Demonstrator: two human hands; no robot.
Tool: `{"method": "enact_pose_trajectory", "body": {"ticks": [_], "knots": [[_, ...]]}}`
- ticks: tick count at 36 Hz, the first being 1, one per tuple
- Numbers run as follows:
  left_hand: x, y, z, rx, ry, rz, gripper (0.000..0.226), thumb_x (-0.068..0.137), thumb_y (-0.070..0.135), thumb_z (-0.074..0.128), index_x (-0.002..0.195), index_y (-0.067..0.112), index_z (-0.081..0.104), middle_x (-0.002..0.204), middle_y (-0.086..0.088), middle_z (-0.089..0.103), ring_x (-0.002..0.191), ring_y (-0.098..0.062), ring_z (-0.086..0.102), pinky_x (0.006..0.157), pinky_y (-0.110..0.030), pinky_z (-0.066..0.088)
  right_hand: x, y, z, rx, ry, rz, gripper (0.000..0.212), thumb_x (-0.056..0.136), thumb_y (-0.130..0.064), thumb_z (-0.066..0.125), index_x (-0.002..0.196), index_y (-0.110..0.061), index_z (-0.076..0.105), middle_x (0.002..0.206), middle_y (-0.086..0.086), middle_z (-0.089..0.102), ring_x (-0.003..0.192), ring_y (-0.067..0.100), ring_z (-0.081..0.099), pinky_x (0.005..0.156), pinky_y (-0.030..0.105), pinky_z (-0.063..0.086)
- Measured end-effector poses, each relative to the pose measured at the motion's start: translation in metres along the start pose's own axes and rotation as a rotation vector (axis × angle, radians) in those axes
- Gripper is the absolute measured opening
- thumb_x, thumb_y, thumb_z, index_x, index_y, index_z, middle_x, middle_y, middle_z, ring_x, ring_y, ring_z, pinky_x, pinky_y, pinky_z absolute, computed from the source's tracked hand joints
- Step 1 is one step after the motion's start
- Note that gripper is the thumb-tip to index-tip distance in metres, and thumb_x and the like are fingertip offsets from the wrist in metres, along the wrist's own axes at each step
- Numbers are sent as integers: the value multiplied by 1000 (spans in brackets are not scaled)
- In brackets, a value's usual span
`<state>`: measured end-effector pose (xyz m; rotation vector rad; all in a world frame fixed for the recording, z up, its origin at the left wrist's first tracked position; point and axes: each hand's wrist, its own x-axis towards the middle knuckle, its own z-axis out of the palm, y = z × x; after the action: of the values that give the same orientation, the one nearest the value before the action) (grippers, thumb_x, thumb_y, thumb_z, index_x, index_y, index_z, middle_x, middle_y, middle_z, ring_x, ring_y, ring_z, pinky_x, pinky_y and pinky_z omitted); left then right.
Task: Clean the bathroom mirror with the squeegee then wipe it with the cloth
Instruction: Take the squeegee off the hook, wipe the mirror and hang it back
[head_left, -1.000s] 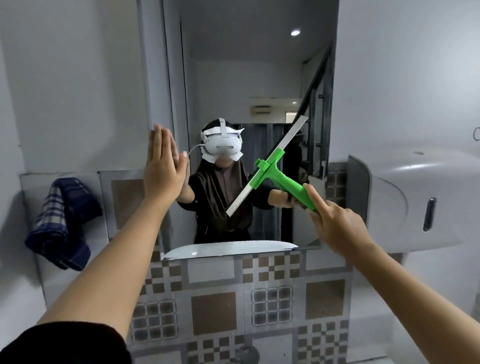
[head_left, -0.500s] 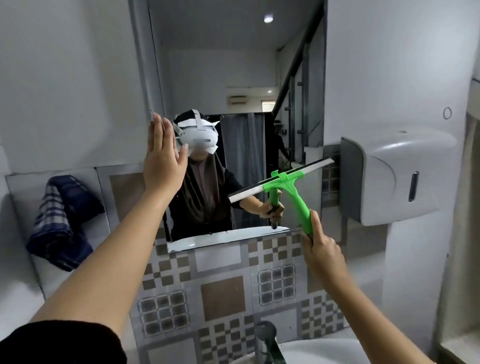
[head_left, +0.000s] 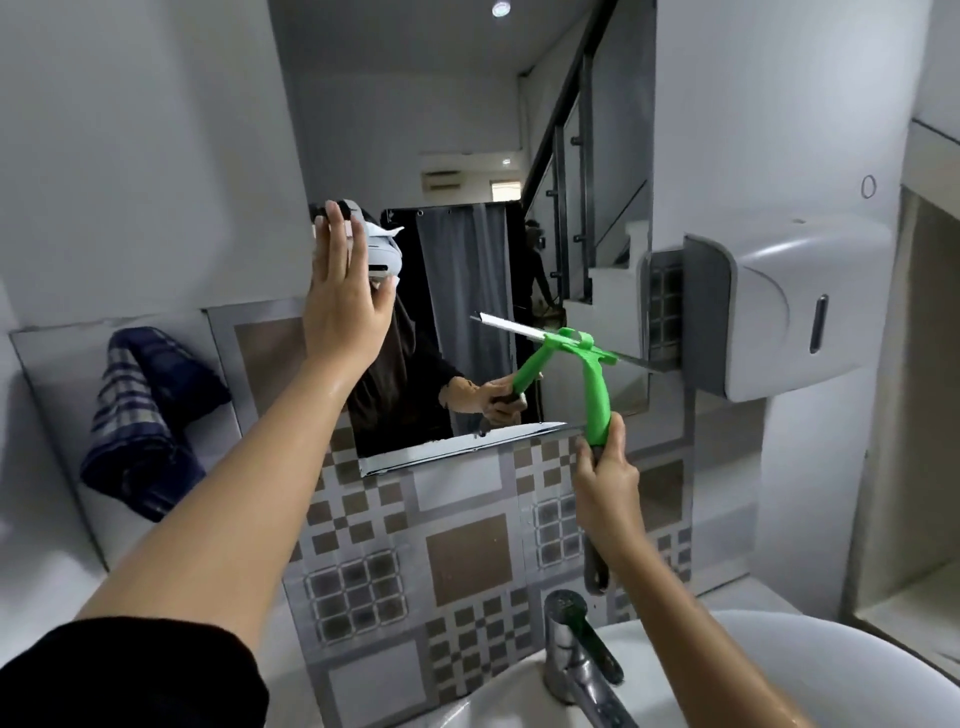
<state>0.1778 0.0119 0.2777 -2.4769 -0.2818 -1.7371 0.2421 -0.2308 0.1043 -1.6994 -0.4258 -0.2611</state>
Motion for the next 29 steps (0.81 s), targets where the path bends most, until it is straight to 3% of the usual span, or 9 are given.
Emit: {"method": "enact_pose_trajectory", "body": {"ticks": [7, 11, 18, 22, 25, 29], "knots": [[-9, -5, -7, -26, -34, 47, 70, 95, 27, 49, 147, 9, 6, 157, -12, 1, 144, -26, 1, 108, -31, 26, -31, -17, 42, 109, 28, 26, 44, 97, -19, 36, 139, -18, 23, 62, 8, 43, 47, 16, 40, 40, 29, 37], [-9, -8, -11, -12, -43, 67, 70, 94, 27, 51, 146, 7, 9, 157, -13, 4, 144, -25, 2, 106, -28, 26, -49, -25, 58, 50, -23, -22, 53, 98, -21, 38, 144, -24, 13, 59, 4, 41, 46, 13, 38, 39, 25, 33], [-17, -10, -12, 14, -73, 71, 68, 94, 24, 51, 146, 6, 12, 157, -11, 6, 144, -24, 5, 105, -30, 31, -76, -32, 77, -208, -109, -139, 58, 98, -30, 33, 147, -24, 0, 65, -1, 47, 57, 18, 51, 50, 34, 44], [-32, -7, -11, 13, -94, 47, 67, 93, 24, 51, 147, 9, 13, 157, -9, 5, 144, -23, 6, 89, -31, 48, -76, -30, 71, -360, -143, -196, 59, 99, -29, 32, 147, -19, -2, 65, -5, 45, 54, 10, 44, 44, 22, 31], [-44, -3, -10, 31, -100, 11, 66, 94, 26, 49, 147, 10, 12, 157, -7, 4, 144, -21, 5, 80, -28, 51, -72, -26, 59, -504, -161, -279, 61, 99, -24, 35, 147, -17, -2, 72, 0, 52, 53, 13, 47, 40, 17, 27], [-58, -1, -2, -7, -85, -25, 66, 94, 23, 51, 147, 9, 14, 157, -9, 6, 144, -23, 6, 83, -28, 50, -62, -17, 45, -659, -199, -366, 64, 99, -22, 37, 147, -19, -5, 76, 6, 58, 49, 16, 51, 42, 24, 40]]}}
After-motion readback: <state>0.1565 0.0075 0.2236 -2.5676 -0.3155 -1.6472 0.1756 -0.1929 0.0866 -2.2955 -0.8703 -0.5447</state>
